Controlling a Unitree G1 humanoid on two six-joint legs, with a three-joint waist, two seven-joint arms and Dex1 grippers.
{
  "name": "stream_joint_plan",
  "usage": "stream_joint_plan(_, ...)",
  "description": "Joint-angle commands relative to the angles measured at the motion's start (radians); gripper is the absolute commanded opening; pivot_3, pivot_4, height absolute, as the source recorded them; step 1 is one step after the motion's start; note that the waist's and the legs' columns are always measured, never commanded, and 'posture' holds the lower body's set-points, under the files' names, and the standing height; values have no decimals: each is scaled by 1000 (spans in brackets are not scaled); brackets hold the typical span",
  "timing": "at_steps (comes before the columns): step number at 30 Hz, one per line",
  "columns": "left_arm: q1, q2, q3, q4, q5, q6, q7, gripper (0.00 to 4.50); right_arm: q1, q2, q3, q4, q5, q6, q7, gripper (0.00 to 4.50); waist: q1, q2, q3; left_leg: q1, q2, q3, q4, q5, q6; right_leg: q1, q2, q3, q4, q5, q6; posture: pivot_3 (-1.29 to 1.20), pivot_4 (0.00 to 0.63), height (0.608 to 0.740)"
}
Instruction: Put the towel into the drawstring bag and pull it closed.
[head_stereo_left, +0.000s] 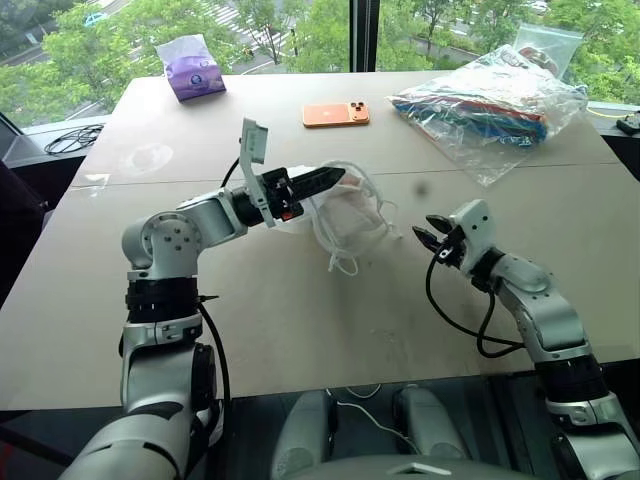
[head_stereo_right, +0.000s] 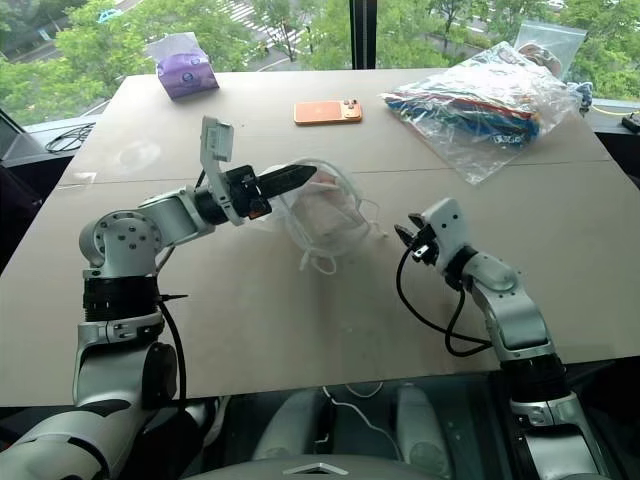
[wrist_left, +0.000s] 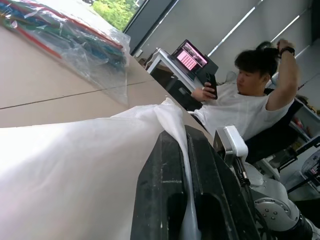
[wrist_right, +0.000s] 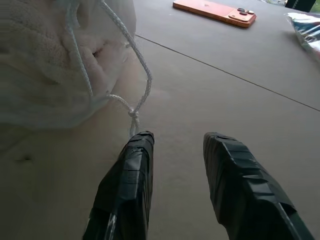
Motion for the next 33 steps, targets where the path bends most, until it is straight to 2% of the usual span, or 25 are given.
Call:
stream_joint_plan(1,-21,7,1,-9,2,-9,-18,0,-65,36,8,0,0,-6,-7,1743,-1,0,0,0,0,0,0,0,0,0,0,0,0,0,0,0,150,740)
stream_joint_plan(10,-20,8,0,-11,9,-10,-25,0,-187,151,9,164,-12,-64,-23,1743,5,0,0,-1,0,0,0,1,-1,0,-1,0,0,0,0,0,150,740)
stream_joint_plan(12,-21,6,0,-12,12,-13,-24,0,-211,170,-12,225,-33,-102,-72,1743,5,0,0,-1,0,0,0,1,-1,0,-1,0,0,0,0,0,150,740)
stream_joint_plan(13,-20,6,0,-12,13,-15,-24,0,-217,176,-24,244,-34,-114,-86,1223,5,0,0,-1,0,0,0,1,-1,0,-1,0,0,0,0,0,150,740)
stream_joint_plan(14,-20,5,0,-12,13,-15,-23,0,-219,179,-36,255,-35,-122,-104,940,5,0,0,-1,0,0,0,1,-1,0,-1,0,0,0,0,0,150,740)
stream_joint_plan(16,-19,5,1,-13,12,-14,-22,0,-216,179,-65,256,-31,-129,-137,49,6,0,0,-1,0,-1,0,1,-1,0,-1,-1,0,0,0,0,150,740)
stream_joint_plan(22,-26,-3,-6,24,60,-50,13,0,-81,131,-150,54,-18,-50,-207,49,7,0,0,-1,0,-1,0,1,-1,0,-2,-1,-1,0,0,0,150,740)
stream_joint_plan(28,-61,-18,-96,105,178,-195,-78,0,16,121,-191,-265,104,208,-236,49,6,0,0,0,0,0,0,0,-1,0,-1,0,0,0,0,0,150,740)
stream_joint_plan(29,-71,-21,-115,125,205,-227,-95,582,21,119,-192,-299,118,244,-242,0,7,0,0,0,0,0,0,0,0,0,-1,0,0,0,0,0,150,740)
stream_joint_plan(30,-85,-28,-125,148,222,-254,-112,809,22,116,-193,-328,130,278,-247,0,7,0,0,0,-1,-1,0,0,0,0,-1,-1,0,0,0,0,150,740)
stream_joint_plan(33,-136,-55,-156,222,289,-346,-137,2288,17,108,-202,-392,172,376,-263,0,8,0,0,-1,-1,0,1,-2,3,0,-1,-1,0,0,0,0,150,740)
